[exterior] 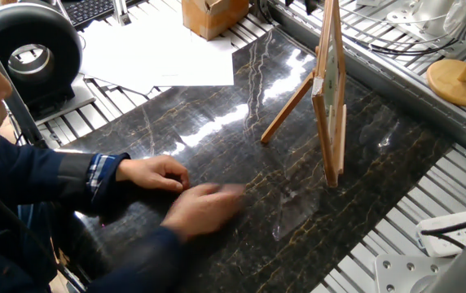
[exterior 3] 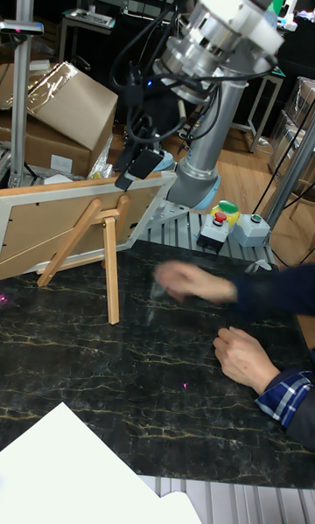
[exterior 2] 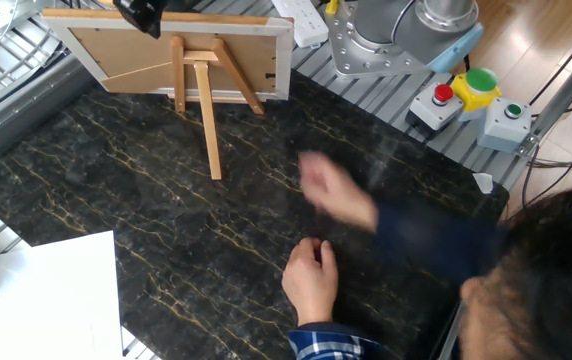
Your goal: Take the photo frame down from the bracket
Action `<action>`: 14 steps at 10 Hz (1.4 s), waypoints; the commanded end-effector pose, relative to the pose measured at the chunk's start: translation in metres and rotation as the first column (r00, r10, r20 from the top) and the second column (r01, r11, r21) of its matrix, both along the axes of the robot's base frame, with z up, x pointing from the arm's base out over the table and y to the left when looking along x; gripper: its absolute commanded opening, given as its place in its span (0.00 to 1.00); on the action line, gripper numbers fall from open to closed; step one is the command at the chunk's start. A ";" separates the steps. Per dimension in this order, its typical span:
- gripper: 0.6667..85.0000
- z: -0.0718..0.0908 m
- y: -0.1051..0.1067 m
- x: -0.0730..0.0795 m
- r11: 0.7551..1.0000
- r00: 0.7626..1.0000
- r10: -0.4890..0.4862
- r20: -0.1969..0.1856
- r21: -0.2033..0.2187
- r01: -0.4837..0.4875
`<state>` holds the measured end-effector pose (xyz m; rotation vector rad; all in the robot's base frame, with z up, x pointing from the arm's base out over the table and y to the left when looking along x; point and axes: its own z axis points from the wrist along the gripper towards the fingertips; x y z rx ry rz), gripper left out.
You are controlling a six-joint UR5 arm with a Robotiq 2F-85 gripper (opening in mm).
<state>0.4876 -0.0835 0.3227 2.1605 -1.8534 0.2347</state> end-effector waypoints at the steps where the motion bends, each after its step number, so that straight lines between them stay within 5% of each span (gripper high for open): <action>1: 0.62 -0.014 -0.004 -0.014 0.995 0.994 0.099 -0.039 0.037 -0.098; 3: 0.66 -0.017 -0.004 -0.016 0.986 0.984 0.165 -0.067 0.047 -0.162; 8: 0.66 -0.033 -0.006 -0.007 0.961 0.960 0.270 -0.069 0.080 -0.264; 10: 0.65 -0.038 -0.001 -0.002 0.971 0.974 0.222 -0.041 0.102 -0.217; 14: 0.64 -0.035 0.019 -0.006 0.986 1.000 -0.024 -0.008 0.165 0.025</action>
